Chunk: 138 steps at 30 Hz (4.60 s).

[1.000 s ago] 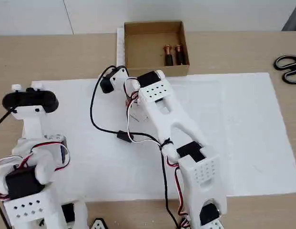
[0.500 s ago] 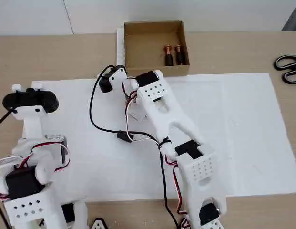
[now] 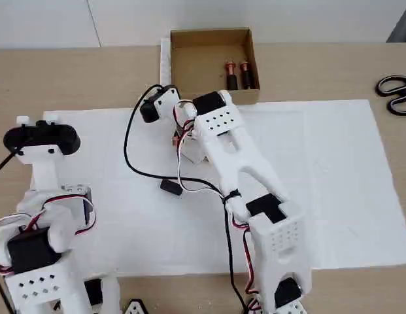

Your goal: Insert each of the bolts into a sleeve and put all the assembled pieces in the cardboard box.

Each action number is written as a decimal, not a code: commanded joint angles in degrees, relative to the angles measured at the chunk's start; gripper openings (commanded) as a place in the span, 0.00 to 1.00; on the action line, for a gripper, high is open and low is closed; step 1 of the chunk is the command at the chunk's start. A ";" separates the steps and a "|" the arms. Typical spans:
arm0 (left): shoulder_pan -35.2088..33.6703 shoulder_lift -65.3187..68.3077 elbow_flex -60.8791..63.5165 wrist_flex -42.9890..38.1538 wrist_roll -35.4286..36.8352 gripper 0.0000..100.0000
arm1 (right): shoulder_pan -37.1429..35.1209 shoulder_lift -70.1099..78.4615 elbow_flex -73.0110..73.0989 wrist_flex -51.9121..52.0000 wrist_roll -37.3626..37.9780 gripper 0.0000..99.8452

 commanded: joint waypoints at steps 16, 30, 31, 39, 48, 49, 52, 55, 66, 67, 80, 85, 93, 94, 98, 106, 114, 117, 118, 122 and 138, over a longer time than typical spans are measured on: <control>-9.93 -0.70 -0.75 -1.58 0.00 0.09 | -13.41 -9.98 -0.79 10.68 -6.24 0.21; -35.52 -0.70 -0.22 -1.49 0.00 0.09 | -18.07 1.98 -0.53 11.65 -6.33 0.21; -35.52 -0.70 -0.22 -1.49 0.00 0.09 | -18.15 3.12 -0.53 11.65 -6.33 0.21; -35.34 -0.70 -0.22 -1.49 0.00 0.09 | -18.07 8.04 -0.88 9.19 -6.07 0.21; -35.34 -0.70 -0.22 -1.49 0.00 0.09 | -18.07 7.69 -0.88 9.01 -5.80 0.21; -35.34 -0.70 -0.22 -1.49 0.00 0.09 | -17.98 7.69 -0.88 9.01 -5.80 0.21; -35.34 -0.70 -0.13 -1.49 0.00 0.09 | -18.15 5.93 -0.97 9.01 -5.80 0.21; -35.34 -0.70 -0.13 -1.49 0.00 0.09 | -18.15 2.86 -0.97 9.01 -5.80 0.21; -35.34 -0.70 -0.13 -1.49 0.00 0.09 | -17.98 1.89 -0.88 7.34 -5.80 0.21; -35.34 -0.70 -0.13 -1.49 0.00 0.09 | -17.98 1.89 -0.88 6.73 -5.80 0.21; -35.34 -0.70 -0.13 -1.49 0.00 0.09 | -17.45 7.60 -0.88 4.26 -5.80 0.21; -35.34 -0.70 -0.13 -1.49 0.00 0.09 | -16.04 8.92 -0.88 3.47 -5.80 0.21; -35.34 -0.70 -0.13 -1.49 0.00 0.09 | -15.08 9.01 -0.88 3.56 -5.98 0.00; -35.34 -0.70 -0.13 -1.49 0.00 0.09 | -14.81 8.84 -0.88 3.82 -5.98 0.01; -35.34 -0.70 -0.13 -1.49 -0.53 0.09 | -12.62 6.20 -5.80 8.92 -5.80 0.00; -32.97 -0.26 -0.22 -1.49 -4.84 0.09 | -6.02 -11.91 -15.91 13.85 -5.98 0.00; -14.68 -0.09 -0.75 -3.78 -6.42 0.09 | 4.97 -30.55 -9.67 13.93 -6.15 0.00; -5.36 2.37 -1.36 -5.89 -4.57 0.09 | 9.89 -36.70 -4.40 13.93 -6.33 0.00; -2.55 4.48 -2.15 -6.33 -3.25 0.09 | 11.38 -38.55 -1.85 13.85 -6.95 0.00; 8.18 18.99 -9.10 -7.74 2.81 0.09 | 16.57 -44.18 8.00 13.32 -8.70 0.00; 35.78 71.47 -38.64 -8.88 31.74 0.09 | 25.19 -48.84 20.92 10.07 -8.62 0.01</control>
